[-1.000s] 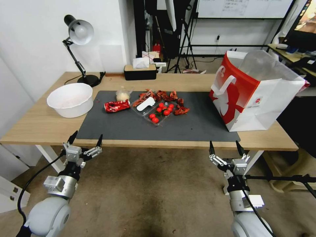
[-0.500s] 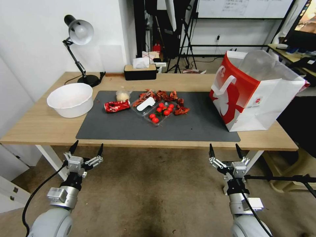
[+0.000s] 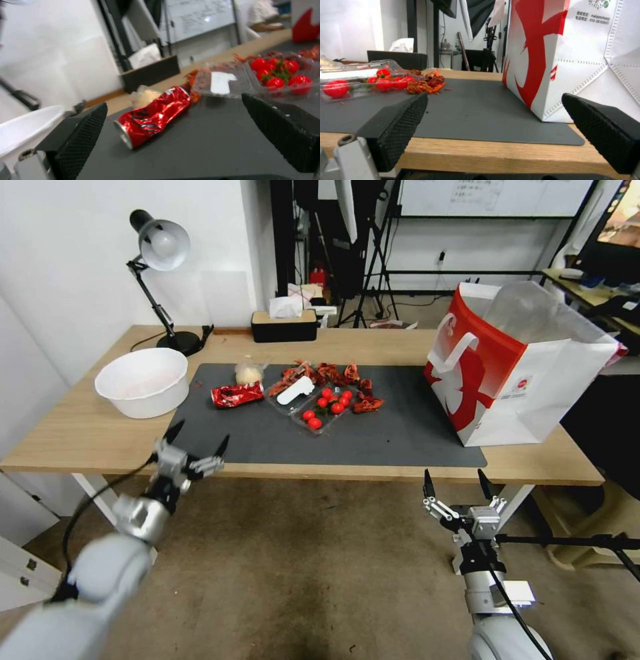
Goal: Pick up the trash from the table and place it into the takeout bag.
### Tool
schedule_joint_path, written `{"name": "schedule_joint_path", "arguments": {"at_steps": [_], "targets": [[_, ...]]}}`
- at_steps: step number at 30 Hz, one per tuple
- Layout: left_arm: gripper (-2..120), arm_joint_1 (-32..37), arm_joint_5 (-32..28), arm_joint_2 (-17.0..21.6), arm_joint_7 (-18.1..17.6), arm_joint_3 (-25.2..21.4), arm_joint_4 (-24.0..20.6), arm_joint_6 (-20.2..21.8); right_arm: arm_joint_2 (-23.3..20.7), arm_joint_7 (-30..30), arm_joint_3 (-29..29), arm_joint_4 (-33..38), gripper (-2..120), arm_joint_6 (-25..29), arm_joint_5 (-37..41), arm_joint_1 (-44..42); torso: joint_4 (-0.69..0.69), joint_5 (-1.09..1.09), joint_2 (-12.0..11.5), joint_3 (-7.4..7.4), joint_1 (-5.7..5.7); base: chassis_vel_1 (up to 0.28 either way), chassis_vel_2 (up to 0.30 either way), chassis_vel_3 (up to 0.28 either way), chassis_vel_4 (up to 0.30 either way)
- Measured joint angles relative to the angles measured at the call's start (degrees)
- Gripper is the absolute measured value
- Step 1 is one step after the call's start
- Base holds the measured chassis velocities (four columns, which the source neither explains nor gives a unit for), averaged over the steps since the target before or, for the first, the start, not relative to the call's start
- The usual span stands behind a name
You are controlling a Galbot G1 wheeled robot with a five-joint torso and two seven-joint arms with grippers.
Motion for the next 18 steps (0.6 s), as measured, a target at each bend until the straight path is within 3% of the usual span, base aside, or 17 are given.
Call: {"name": "schedule_joint_path", "arguments": {"at_steps": [1, 2, 4, 8, 10, 12, 16, 18], "targets": [[100, -3.29, -2.12, 1.92, 2.6, 1.77, 2.25, 0.8, 0.02, 0.05, 0.08, 0.0, 100, -0.08, -0.03, 0.03, 0.02, -0.01, 0.0, 0.0, 0.0, 0.0, 0.0, 0.0, 0.0], [100, -3.29, -2.12, 1.92, 2.6, 1.77, 2.25, 0.8, 0.02, 0.05, 0.08, 0.0, 100, -0.08, -0.03, 0.03, 0.02, -0.01, 0.0, 0.0, 0.0, 0.0, 0.0, 0.0, 0.0], [100, -7.38, -4.61, 4.51, 5.93, 3.82, 5.23, 1.98, -0.16, 0.14, -0.14, -0.31, 100, -0.59, -0.03, 0.72, -0.05, -0.01, 0.0, 0.0, 0.0, 0.0, 0.0, 0.0, 0.0], [100, -10.17, -6.18, 7.2, 7.79, 4.81, 7.99, 2.35, -1.12, 0.17, -1.73, -1.51, 100, -1.51, 0.19, 3.07, 0.11, 0.03, 0.0, 0.0, 0.0, 0.0, 0.0, 0.0, 0.0], [100, -16.29, -6.95, 8.75, 10.1, 8.59, 10.9, 3.31, -1.22, 0.18, -1.89, -1.91, 100, -1.62, 0.36, 3.17, 0.06, -0.01, 0.0, -0.01, 0.0, 0.0, 0.0, 0.0, 0.0], [100, -17.71, -7.05, 8.98, 10.55, 9.6, 11.48, 3.56, -1.2, 0.19, -1.88, -1.98, 100, -1.62, 0.37, 3.15, 0.01, 0.0, 0.0, -0.01, -0.01, 0.0, 0.0, 0.0, 0.0], [100, -24.97, -7.56, 9.53, 12.09, 15.78, 14.27, 4.18, -1.18, 0.27, -1.72, -2.16, 100, -1.62, 0.42, 3.15, -0.02, 0.01, 0.0, -0.01, 0.0, 0.0, 0.0, 0.0, 0.0], [100, -30.8, -7.63, 9.52, 14.53, 21.99, 17.05, 4.68, -1.14, 0.32, -1.67, -2.17, 100, -1.62, 0.43, 3.3, 0.03, 0.01, 0.0, -0.01, -0.01, 0.0, 0.0, 0.0, 0.0]]}}
